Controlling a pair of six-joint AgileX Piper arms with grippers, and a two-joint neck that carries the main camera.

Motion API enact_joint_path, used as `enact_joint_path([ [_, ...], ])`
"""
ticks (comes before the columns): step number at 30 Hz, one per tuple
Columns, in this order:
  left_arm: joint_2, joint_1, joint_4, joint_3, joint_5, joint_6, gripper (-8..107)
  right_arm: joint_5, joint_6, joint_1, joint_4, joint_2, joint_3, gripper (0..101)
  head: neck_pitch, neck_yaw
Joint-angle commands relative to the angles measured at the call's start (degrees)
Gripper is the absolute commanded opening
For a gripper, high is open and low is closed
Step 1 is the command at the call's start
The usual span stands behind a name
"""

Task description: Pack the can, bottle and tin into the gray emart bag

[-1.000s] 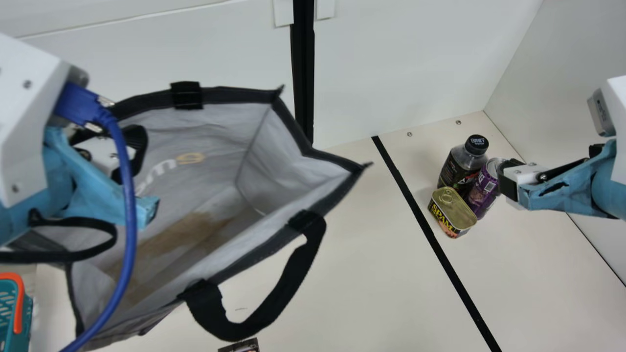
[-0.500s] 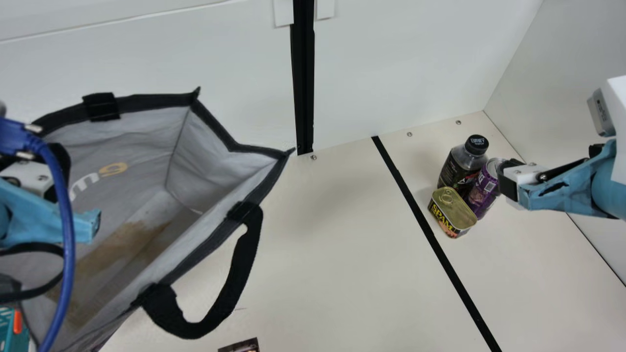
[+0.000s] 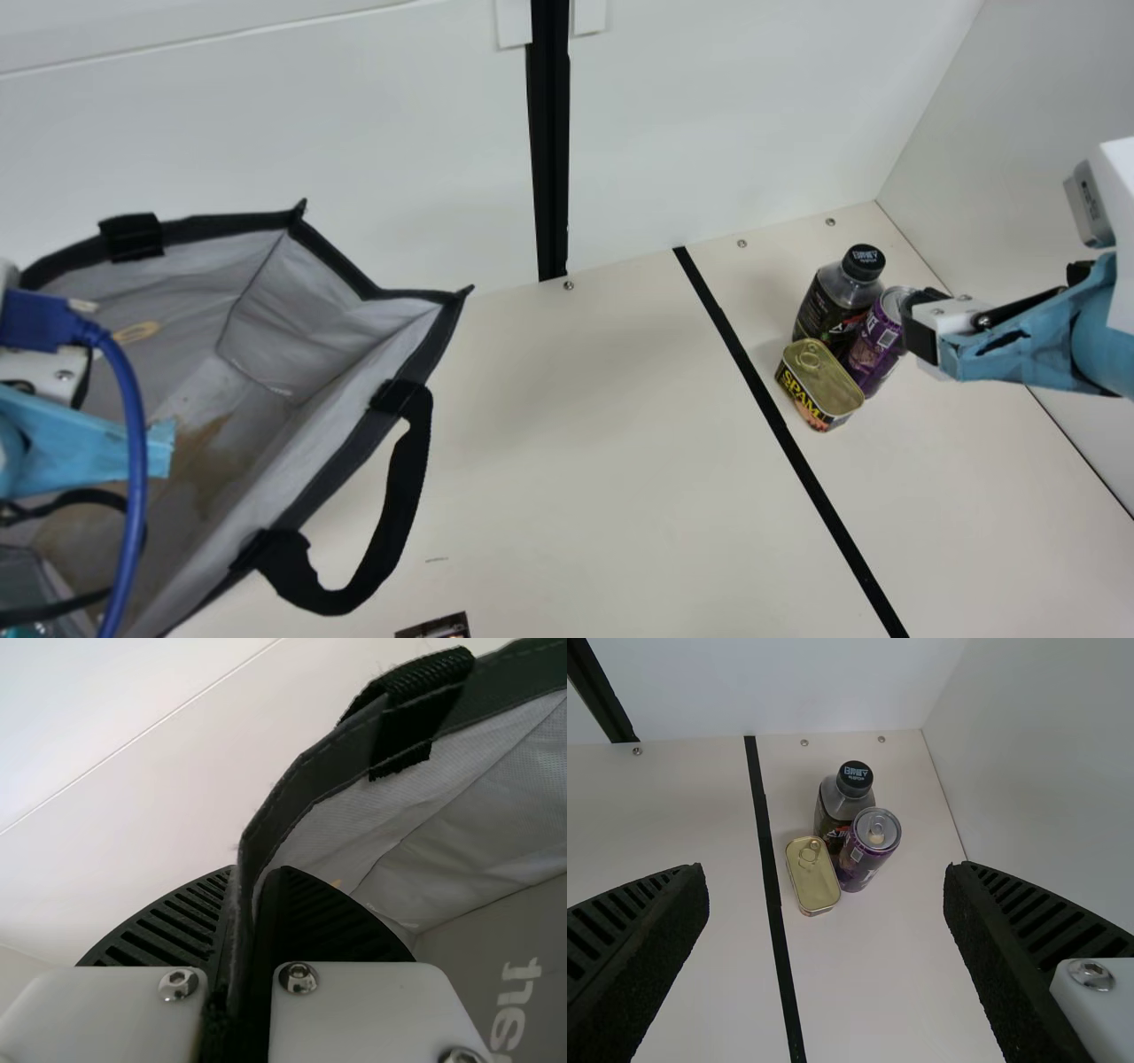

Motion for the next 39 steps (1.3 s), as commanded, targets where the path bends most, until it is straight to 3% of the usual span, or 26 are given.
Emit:
enact_joint_path([
  [1, -0.22, -1.06, 4.21, 2.56, 0.41, -3.45, 10, 0.0, 0.0, 0.0, 0.0, 0.0, 0.0, 91, -1.3, -0.05],
  [11, -1.07, -6.32, 11.4, 10.49, 2.75, -13.52, 10, 0.0, 0.0, 0.0, 0.0, 0.0, 0.0, 91, -1.3, -0.05],
  [21, -0.77, -11.41, 11.66, 14.7, 5.06, -19.55, 10, 0.0, 0.0, 0.0, 0.0, 0.0, 0.0, 91, -1.3, -0.05],
  [31, -0.07, -13.81, 7.35, 16.01, 5.02, -22.06, 10, 0.0, 0.0, 0.0, 0.0, 0.0, 0.0, 91, -1.3, -0.05],
  [39, -0.1, -11.85, -2.16, 16.47, 0.31, -21.2, 10, 0.0, 0.0, 0.0, 0.0, 0.0, 0.0, 91, -1.3, -0.05],
])
